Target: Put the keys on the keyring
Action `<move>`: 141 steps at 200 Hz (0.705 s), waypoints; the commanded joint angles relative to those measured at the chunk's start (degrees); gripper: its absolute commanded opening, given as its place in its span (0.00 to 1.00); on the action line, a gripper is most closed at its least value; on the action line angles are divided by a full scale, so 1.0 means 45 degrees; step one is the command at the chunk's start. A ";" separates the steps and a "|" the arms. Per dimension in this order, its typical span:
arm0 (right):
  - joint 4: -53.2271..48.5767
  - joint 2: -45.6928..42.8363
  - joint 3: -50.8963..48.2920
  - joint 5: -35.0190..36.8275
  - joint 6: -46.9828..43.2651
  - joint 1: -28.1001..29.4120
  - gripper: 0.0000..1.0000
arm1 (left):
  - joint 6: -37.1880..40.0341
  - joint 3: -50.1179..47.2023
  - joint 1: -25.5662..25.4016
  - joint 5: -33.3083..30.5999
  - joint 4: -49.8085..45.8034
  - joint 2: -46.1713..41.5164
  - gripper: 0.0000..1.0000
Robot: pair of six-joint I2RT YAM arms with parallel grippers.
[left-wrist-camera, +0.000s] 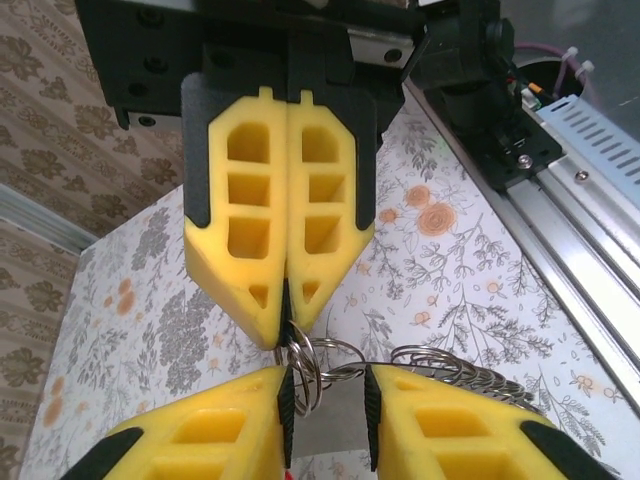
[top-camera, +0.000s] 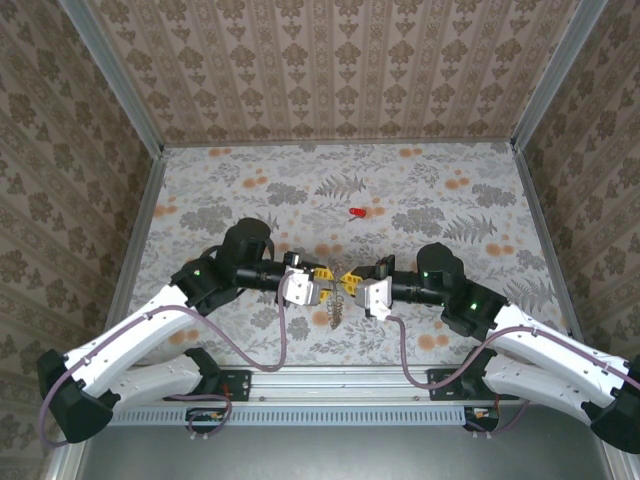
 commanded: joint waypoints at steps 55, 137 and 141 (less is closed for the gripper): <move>0.0915 -0.0082 -0.0203 0.0013 0.0673 -0.0017 0.00 | 0.0282 -0.0538 -0.0681 -0.2726 0.1631 0.0044 0.09; -0.0232 -0.0738 -0.0366 0.0320 0.0466 -0.0216 0.16 | 0.0388 -0.0696 -0.0730 -0.3112 0.2269 -0.0367 0.00; -0.0436 -0.0825 -0.0312 0.0254 0.0446 -0.0280 0.20 | 0.0381 -0.0768 -0.0733 -0.3180 0.2381 -0.0417 0.00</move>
